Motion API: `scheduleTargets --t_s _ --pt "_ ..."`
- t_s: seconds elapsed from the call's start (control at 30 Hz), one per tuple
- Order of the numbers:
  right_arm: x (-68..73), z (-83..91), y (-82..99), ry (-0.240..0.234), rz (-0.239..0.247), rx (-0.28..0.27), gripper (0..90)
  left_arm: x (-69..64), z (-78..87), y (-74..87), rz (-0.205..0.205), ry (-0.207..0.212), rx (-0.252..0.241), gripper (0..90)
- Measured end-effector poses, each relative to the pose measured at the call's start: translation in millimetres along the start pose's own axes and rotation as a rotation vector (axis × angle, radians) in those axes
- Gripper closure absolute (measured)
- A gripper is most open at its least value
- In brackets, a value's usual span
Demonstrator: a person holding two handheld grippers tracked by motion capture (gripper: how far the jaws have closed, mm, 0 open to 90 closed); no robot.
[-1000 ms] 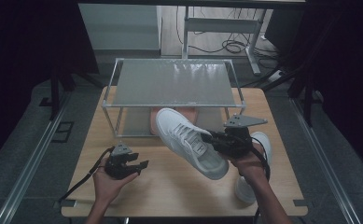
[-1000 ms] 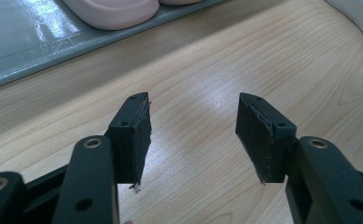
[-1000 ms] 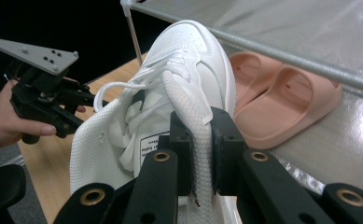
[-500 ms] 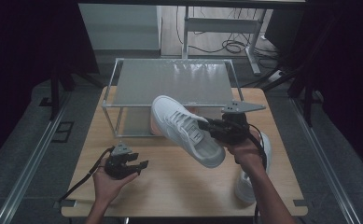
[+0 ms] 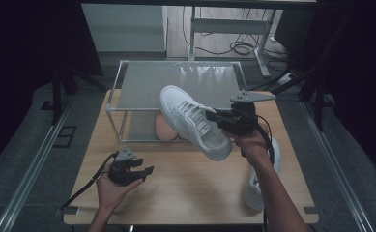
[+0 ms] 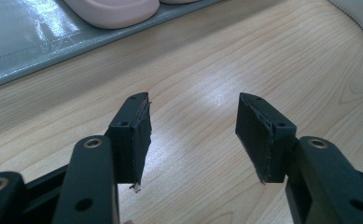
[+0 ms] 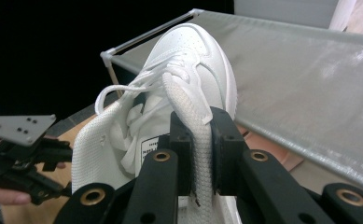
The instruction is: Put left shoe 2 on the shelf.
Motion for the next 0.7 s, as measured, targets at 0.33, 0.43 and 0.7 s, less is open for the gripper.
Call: scheduleTargets --t_s 0.33,0.43,0.7 --pt "-10.4 -17.2 -21.3 0.027 -0.042 -0.018 81.6 0.4 1.1 -0.4 0.001 -0.001 -0.005 45.4" --pt "-13.0 -23.7 -27.5 0.036 -0.052 -0.017 81.6 0.7 1.3 -0.5 0.001 -0.002 -0.009 45.5" --pt "-17.3 -37.9 -42.3 0.060 -0.086 -0.022 81.6 1.2 2.2 -1.0 0.004 0.000 -0.010 45.5"
Point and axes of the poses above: each handheld gripper's, and its own axes: z roughly backward along the jaws, y roughly out of its underside, x roughly to its left, the point moved 3 cm from there along -z, roughly forward along the jaws, and after that the axes turned 14 degrees about y, right-handed, at the moved point
